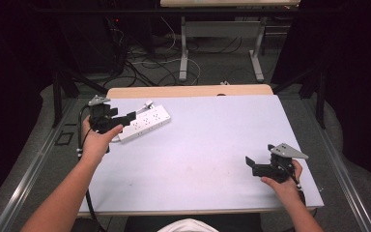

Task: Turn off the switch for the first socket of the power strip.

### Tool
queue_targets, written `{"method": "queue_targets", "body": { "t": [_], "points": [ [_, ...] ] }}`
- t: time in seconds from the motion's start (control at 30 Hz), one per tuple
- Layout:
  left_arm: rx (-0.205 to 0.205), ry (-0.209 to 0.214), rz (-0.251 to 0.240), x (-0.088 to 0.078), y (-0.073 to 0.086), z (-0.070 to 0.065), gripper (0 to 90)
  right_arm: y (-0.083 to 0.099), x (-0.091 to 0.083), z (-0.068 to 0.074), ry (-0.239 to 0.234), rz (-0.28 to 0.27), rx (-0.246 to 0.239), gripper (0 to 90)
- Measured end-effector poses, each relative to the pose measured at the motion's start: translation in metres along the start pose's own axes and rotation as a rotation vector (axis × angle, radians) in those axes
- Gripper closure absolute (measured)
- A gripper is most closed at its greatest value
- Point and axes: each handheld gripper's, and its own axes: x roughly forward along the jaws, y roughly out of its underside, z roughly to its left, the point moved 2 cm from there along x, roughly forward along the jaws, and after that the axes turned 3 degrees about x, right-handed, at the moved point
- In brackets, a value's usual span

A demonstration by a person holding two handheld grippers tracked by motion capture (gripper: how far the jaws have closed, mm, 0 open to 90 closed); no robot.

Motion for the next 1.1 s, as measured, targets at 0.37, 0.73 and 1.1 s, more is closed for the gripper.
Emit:
{"method": "queue_targets", "body": {
  "t": [0.37, 0.73, 1.1],
  "points": [
    [-0.008, -0.061, 0.012, 0.009, -0.008, 0.007, 31.7, 0.000, 0.000, -0.001, -0.002, 0.007, -0.010, 0.0],
    [-0.032, -0.122, 0.057, 0.026, -0.010, 0.016, 36.8, 0.001, 0.001, -0.002, -0.004, 0.016, -0.013, 0.0],
    [-0.097, -0.191, 0.060, 0.042, -0.011, 0.029, 37.3, 0.001, 0.002, -0.001, -0.011, 0.012, -0.004, 0.0]
  ]
}}
